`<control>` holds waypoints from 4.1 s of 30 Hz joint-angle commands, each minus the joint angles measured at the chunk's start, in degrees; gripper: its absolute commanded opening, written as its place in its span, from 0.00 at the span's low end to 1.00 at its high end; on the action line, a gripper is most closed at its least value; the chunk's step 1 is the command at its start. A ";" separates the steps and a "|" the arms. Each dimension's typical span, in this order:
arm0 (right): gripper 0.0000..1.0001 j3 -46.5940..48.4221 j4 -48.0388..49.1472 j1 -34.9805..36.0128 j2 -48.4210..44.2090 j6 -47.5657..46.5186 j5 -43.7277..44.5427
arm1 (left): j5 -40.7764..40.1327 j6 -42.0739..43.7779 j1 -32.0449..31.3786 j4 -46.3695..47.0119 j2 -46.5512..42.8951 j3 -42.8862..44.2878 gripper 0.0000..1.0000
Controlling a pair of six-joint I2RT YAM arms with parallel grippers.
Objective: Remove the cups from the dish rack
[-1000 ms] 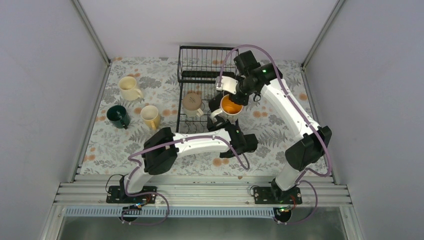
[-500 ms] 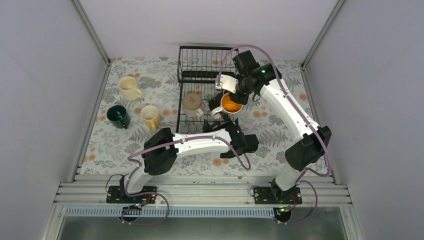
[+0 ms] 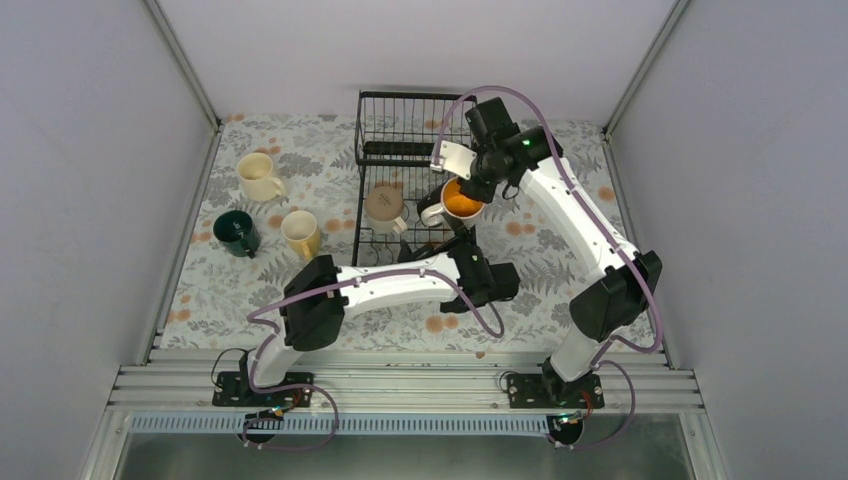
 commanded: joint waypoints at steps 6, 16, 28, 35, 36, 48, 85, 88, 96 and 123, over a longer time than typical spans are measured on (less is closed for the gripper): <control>0.04 -2.52 -5.45 2.25 -1.01 3.26 -7.85 | -8.08 -1.94 0.60 4.67 -10.93 12.32 1.00; 0.04 -0.21 -5.91 0.89 -0.45 5.80 -8.67 | 1.32 -5.55 0.04 4.58 -21.92 11.01 1.00; 0.04 0.93 -6.04 -7.19 -4.80 6.73 -11.45 | 25.78 -5.33 7.21 18.10 -33.14 24.07 1.00; 0.04 0.69 -5.87 -15.93 -6.26 7.15 -12.21 | 46.19 -11.15 23.52 30.54 -41.57 20.58 1.00; 0.04 1.18 -6.04 -17.37 -6.18 7.16 -12.46 | 47.88 -10.99 25.46 34.20 -44.01 16.33 1.00; 0.04 1.94 -1.56 -33.00 1.73 10.88 -11.26 | 59.53 -29.32 49.70 48.87 -46.88 -3.73 1.00; 0.61 17.13 14.03 -41.28 26.78 18.15 -6.28 | 88.13 -41.63 65.67 50.16 -46.81 -21.52 1.00; 0.65 16.23 14.25 -41.13 24.12 17.89 -6.17 | 88.29 -40.72 64.78 49.65 -47.14 -21.68 1.00; 0.68 9.03 11.50 -38.43 11.42 14.65 -11.36 | 86.08 -36.34 54.85 47.69 -49.71 -26.21 1.00; 0.60 -42.40 25.22 -30.85 -23.69 5.68 -32.47 | 91.11 -28.31 35.11 51.09 -40.74 -39.14 0.95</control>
